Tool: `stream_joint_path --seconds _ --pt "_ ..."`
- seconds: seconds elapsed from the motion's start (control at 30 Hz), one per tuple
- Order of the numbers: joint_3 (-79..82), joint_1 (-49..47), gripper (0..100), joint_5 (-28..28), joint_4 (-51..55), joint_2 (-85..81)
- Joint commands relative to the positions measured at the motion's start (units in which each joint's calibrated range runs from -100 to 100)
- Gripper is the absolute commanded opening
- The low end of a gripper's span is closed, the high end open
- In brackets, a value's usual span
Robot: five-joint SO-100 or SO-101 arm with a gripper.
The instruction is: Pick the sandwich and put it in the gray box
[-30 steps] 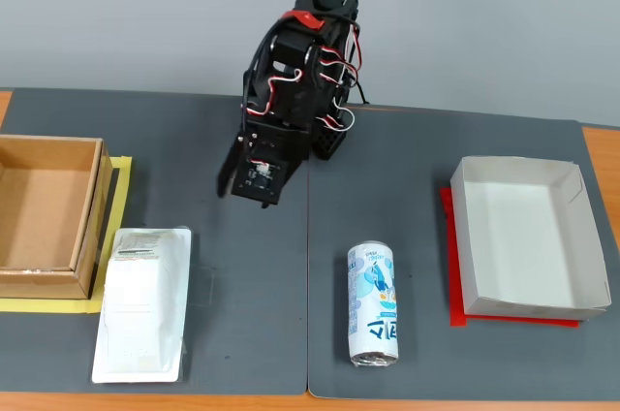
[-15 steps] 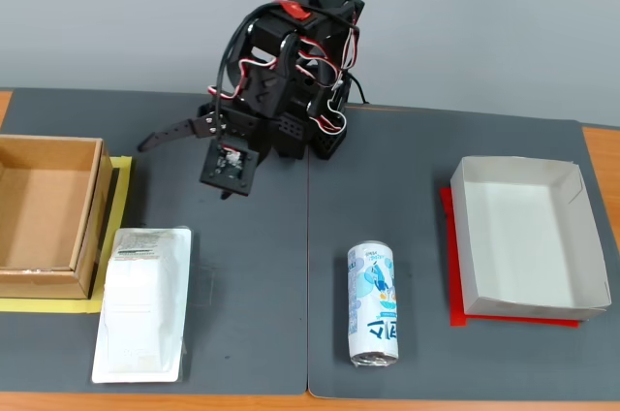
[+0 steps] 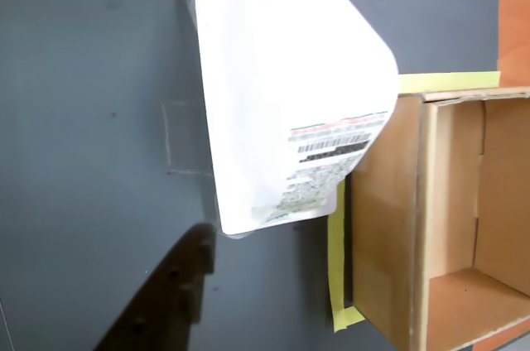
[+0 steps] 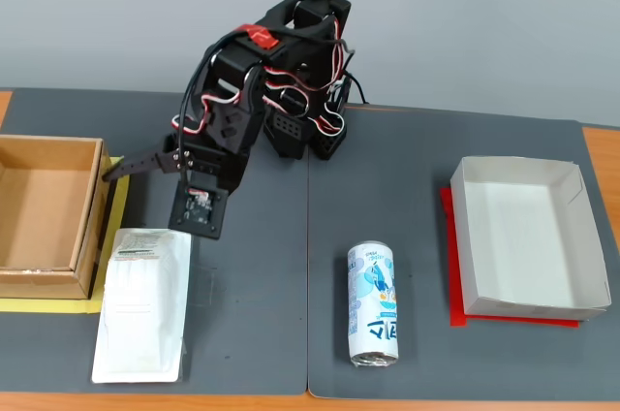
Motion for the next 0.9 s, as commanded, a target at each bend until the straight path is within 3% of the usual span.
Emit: stream_joint_path --seconds 0.0,0.87 --pt "-2.81 -0.06 54 0.22 -1.42 1.01" --pt "-14.57 -1.25 54 0.27 -4.71 18.65"
